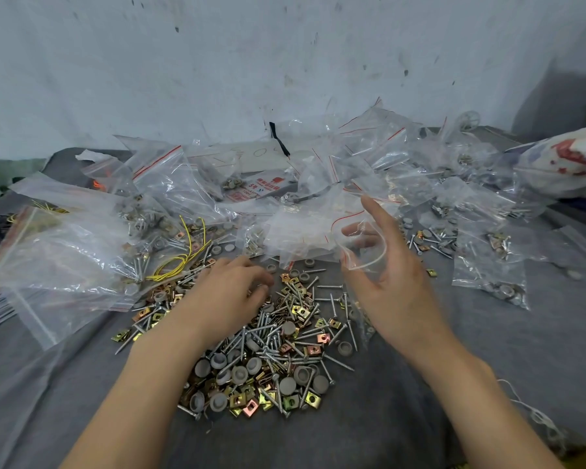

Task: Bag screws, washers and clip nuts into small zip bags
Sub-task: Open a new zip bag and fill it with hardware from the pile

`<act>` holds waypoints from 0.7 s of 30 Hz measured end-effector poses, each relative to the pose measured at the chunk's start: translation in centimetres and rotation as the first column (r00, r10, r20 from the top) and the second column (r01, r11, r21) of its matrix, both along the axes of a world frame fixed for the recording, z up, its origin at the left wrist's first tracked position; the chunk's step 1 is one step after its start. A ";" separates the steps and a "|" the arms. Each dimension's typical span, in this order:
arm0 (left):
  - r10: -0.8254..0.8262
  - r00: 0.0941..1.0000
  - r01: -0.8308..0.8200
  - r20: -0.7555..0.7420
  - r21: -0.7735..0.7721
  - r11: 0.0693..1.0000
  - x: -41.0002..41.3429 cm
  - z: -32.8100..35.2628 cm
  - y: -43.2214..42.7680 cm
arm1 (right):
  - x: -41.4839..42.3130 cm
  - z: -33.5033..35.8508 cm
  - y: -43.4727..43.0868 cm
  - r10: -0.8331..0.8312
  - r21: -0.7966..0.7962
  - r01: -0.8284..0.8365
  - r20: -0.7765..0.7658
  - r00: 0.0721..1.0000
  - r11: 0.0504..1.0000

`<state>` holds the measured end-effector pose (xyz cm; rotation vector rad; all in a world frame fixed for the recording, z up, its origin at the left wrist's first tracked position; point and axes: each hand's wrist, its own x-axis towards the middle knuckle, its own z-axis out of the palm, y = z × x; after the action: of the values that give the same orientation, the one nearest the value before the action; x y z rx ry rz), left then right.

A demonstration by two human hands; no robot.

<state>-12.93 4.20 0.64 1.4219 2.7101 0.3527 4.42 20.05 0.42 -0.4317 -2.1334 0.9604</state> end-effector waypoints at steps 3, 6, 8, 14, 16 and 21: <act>0.014 0.999 -0.010 0.045 -0.106 0.994 0.1 0.1 -0.1 | 0.1 0.0 0.1 -0.012 -0.004 0.012 -0.002 1.000 1.000; 0.009 0.998 -0.002 0.056 -0.120 0.993 0.2 0.5 0.2 | 0.3 0.1 0.2 -0.015 -0.014 0.015 0.002 1.000 1.000; 0.017 0.996 -0.007 0.084 -0.119 0.993 0.2 0.6 0.4 | 0.4 0.1 0.2 -0.011 -0.019 0.011 0.004 1.000 1.000; 0.025 0.989 -0.002 0.147 -0.151 0.988 0.3 0.5 0.4 | 0.3 0.0 0.4 -0.019 -0.012 0.019 -0.002 1.000 1.000; 0.016 0.988 0.004 0.156 -0.127 0.992 0.3 0.6 0.5 | 0.3 0.0 0.3 -0.022 -0.008 0.022 -0.003 1.000 1.000; -0.019 0.990 0.022 0.140 -0.016 1.000 0.6 0.6 0.5 | 0.3 0.1 0.3 -0.019 -0.012 0.019 -0.014 1.000 1.000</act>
<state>-12.35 4.72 1.21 1.3646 2.5792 0.4109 4.72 20.35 0.47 -0.4492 -2.1082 0.9630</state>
